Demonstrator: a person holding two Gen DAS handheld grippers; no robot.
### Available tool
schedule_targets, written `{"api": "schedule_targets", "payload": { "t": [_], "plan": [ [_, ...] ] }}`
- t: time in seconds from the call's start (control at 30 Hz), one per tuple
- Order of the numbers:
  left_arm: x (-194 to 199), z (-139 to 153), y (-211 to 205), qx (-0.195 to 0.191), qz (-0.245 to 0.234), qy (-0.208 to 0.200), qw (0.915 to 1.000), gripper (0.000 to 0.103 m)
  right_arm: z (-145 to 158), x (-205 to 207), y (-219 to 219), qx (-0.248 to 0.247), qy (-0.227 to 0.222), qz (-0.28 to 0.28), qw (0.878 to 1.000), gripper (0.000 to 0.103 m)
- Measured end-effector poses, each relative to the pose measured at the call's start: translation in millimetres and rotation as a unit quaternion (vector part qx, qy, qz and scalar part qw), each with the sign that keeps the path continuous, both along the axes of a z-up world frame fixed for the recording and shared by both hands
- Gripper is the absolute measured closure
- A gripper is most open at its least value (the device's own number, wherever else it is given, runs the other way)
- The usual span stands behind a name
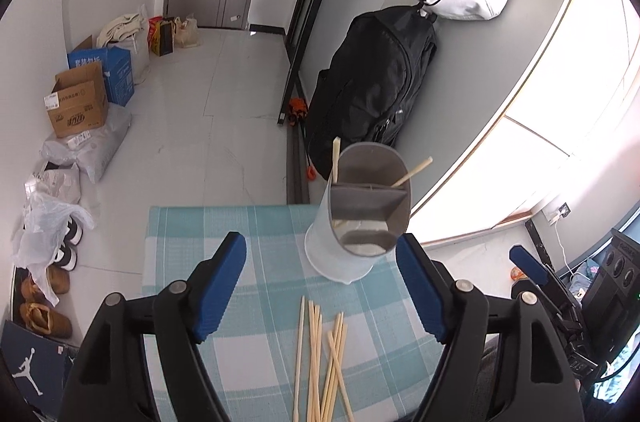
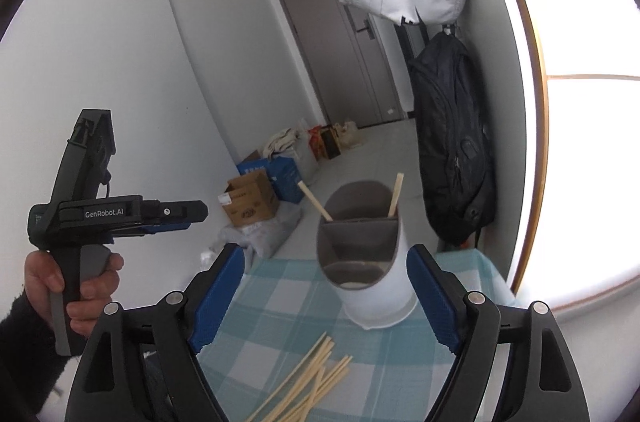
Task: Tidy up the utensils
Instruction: 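Move both open tools back down toward the chopsticks on the cloth, then close the right tool on another wooden chopstick and lift it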
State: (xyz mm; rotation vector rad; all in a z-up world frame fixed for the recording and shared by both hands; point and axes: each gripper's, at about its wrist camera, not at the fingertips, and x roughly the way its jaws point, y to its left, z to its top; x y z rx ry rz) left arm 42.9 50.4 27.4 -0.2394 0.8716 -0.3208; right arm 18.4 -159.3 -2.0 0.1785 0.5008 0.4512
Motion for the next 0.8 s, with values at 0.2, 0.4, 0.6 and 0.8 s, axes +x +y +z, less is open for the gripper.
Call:
{"api": "schedule_targets", "payload": {
  "t": [0.2, 0.4, 0.6, 0.8],
  "plan": [
    [-14.6, -25.6, 12.3, 0.007, 0.023, 0.004, 0.9997, 0.029, -38.4, 8.6, 15.1, -0.03, 0.099, 0.015, 0.995, 0.015],
    [-20.6, -65.1, 20.9, 0.007, 0.047, 0.011, 0.9988, 0.029, -91.3, 28.0, 44.8, -0.053, 0.209, 0.05, 0.975, 0.015],
    [-24.5, -93.9, 33.4, 0.008, 0.055, 0.017, 0.9983, 0.029, -137.9, 44.5, 78.4, -0.102, 0.282, 0.07, 0.951, 0.035],
    [-26.4, -105.5, 56.4, -0.009, 0.078, 0.043, 0.996, 0.029, -166.3, 63.7, 96.3, -0.149, 0.318, 0.039, 0.935, 0.058]
  ]
}}
